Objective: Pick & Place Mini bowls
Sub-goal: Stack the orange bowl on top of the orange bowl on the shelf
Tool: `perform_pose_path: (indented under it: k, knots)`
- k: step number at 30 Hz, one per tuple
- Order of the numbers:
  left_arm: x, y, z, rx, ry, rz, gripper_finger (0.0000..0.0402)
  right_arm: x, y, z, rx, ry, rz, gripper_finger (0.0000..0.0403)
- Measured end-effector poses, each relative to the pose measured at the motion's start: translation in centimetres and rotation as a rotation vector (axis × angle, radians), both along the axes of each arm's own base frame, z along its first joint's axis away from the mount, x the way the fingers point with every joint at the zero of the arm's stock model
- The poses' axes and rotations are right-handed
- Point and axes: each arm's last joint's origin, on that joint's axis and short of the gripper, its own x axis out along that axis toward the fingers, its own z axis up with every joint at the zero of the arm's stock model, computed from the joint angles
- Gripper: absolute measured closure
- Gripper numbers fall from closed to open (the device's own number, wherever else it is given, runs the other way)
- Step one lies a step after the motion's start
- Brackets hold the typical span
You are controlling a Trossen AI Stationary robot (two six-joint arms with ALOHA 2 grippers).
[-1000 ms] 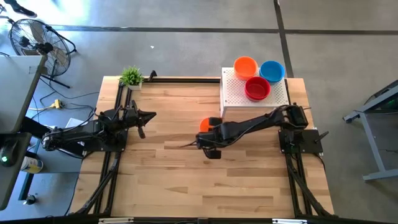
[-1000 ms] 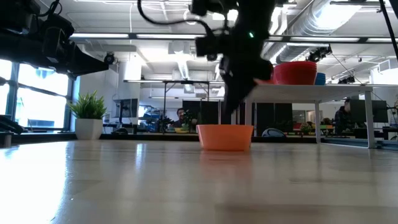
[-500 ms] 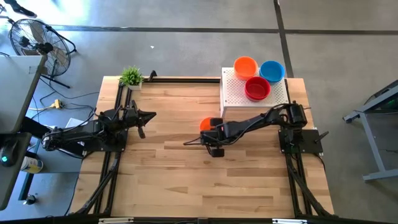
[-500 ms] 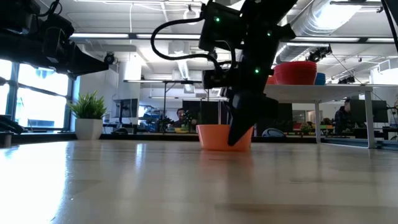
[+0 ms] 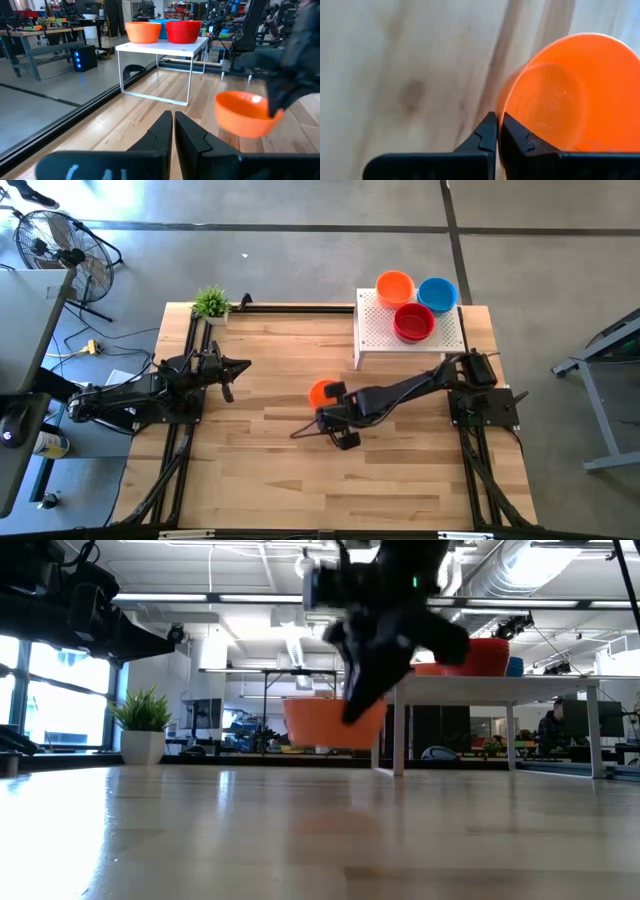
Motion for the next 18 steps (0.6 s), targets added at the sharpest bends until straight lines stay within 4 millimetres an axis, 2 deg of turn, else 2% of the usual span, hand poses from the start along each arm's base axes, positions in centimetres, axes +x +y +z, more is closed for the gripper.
perform_pose_path:
  k: [5, 9, 14, 18]
  knots:
    - [0.0, 0.0, 0.0, 0.0, 0.0, 0.0, 0.0385, 0.7, 1.3, 4.5, -0.023, -0.011, 0.018, 0.0401]
    - [0.0, 0.0, 0.0, 0.0, 0.0, 0.0, 0.0385, 0.8, -0.6, 9.4, -0.146, -0.029, -0.102, 0.0401]
    - [0.0, 0.0, 0.0, 0.0, 0.0, 0.0, 0.0385, 0.5, -5.9, 15.7, -0.191, -0.082, -0.276, 0.0401]
    - [0.0, 0.0, 0.0, 0.0, 0.0, 0.0, 0.0385, -0.9, -12.2, 19.2, -0.169, -0.107, -0.43, 0.0402]
